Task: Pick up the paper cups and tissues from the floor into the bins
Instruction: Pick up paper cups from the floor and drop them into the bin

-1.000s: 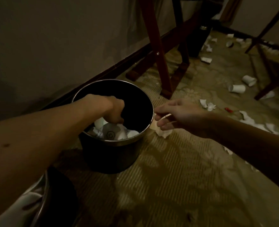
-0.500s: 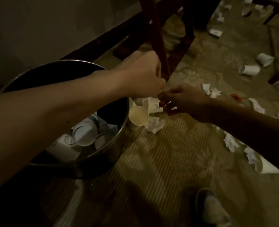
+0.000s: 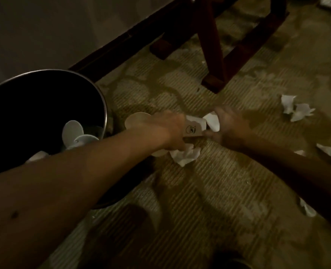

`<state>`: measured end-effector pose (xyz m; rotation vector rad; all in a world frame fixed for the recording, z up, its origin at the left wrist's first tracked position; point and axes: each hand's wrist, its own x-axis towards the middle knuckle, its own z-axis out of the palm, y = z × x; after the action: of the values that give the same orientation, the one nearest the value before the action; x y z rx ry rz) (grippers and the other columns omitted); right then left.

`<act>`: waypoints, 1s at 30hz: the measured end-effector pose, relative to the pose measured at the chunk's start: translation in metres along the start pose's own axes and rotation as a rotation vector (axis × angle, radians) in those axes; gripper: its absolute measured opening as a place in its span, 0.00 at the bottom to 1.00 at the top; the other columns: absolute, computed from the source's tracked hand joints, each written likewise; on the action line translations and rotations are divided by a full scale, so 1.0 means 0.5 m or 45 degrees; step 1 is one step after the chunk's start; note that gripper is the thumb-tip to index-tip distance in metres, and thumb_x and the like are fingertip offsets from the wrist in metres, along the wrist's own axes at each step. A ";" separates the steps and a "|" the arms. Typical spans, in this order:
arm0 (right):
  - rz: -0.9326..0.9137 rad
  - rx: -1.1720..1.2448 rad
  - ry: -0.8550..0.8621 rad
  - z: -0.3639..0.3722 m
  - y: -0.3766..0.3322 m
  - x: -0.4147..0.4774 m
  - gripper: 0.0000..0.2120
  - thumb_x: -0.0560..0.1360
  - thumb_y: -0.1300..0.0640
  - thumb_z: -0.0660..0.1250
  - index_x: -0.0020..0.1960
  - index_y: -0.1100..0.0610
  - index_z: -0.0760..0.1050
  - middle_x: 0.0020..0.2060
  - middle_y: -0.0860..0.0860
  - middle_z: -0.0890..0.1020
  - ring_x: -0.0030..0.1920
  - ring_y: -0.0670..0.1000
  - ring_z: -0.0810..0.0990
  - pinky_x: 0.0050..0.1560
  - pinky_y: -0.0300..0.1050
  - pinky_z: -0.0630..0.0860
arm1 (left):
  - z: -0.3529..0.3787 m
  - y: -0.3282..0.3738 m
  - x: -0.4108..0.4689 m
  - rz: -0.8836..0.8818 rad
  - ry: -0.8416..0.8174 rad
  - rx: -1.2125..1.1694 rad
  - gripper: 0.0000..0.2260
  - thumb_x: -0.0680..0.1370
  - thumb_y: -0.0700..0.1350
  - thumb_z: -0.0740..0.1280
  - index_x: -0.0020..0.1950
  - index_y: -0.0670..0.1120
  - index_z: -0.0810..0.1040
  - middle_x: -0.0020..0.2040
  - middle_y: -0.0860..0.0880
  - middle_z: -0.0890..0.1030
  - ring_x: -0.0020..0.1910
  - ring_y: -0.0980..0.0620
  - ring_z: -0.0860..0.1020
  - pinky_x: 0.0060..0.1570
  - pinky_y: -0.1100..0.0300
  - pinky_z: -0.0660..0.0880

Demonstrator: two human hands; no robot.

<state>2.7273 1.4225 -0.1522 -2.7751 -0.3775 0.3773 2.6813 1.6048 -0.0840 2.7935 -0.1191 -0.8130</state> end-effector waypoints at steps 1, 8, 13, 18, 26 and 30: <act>-0.052 -0.025 -0.016 0.010 0.003 0.009 0.35 0.71 0.42 0.72 0.72 0.54 0.64 0.71 0.54 0.67 0.71 0.58 0.63 0.68 0.63 0.64 | 0.017 0.000 0.006 0.003 0.006 0.001 0.27 0.74 0.58 0.71 0.70 0.50 0.70 0.63 0.48 0.74 0.55 0.49 0.75 0.46 0.57 0.71; -0.277 0.010 -0.063 0.053 0.007 0.037 0.35 0.69 0.42 0.71 0.73 0.49 0.64 0.70 0.49 0.69 0.71 0.55 0.60 0.69 0.64 0.59 | 0.117 0.001 0.025 -0.017 0.056 0.137 0.20 0.79 0.52 0.66 0.69 0.49 0.70 0.66 0.45 0.74 0.63 0.45 0.75 0.51 0.57 0.68; -0.279 -0.001 -0.006 0.078 0.011 0.050 0.36 0.69 0.42 0.73 0.72 0.50 0.65 0.67 0.50 0.71 0.70 0.55 0.63 0.67 0.64 0.58 | 0.159 -0.008 0.024 0.003 0.038 -0.020 0.19 0.79 0.39 0.65 0.69 0.47 0.71 0.65 0.43 0.75 0.63 0.44 0.75 0.51 0.57 0.70; -0.281 -0.237 0.041 0.088 0.025 0.065 0.37 0.68 0.36 0.70 0.72 0.51 0.66 0.67 0.53 0.71 0.68 0.57 0.63 0.63 0.64 0.60 | 0.170 -0.007 0.023 -0.026 0.192 -0.109 0.19 0.78 0.38 0.66 0.68 0.51 0.73 0.56 0.47 0.82 0.56 0.46 0.78 0.48 0.60 0.70; -0.243 -0.171 -0.049 0.059 0.038 0.094 0.38 0.62 0.31 0.72 0.66 0.50 0.70 0.72 0.57 0.61 0.74 0.61 0.53 0.66 0.68 0.56 | 0.192 -0.007 0.013 -0.223 0.228 -0.646 0.15 0.78 0.41 0.62 0.63 0.55 0.76 0.54 0.45 0.82 0.49 0.47 0.81 0.46 0.52 0.81; -0.263 -0.138 -0.089 0.052 0.035 0.095 0.35 0.63 0.33 0.72 0.64 0.49 0.71 0.73 0.57 0.59 0.73 0.61 0.54 0.66 0.69 0.56 | 0.214 -0.004 0.008 -0.271 0.202 -0.684 0.15 0.79 0.46 0.61 0.65 0.57 0.70 0.51 0.45 0.82 0.46 0.45 0.81 0.45 0.48 0.81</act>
<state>2.7677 1.4278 -0.1923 -2.7966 -0.7150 0.4151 2.6269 1.5852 -0.1745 2.3631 0.3740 -0.5566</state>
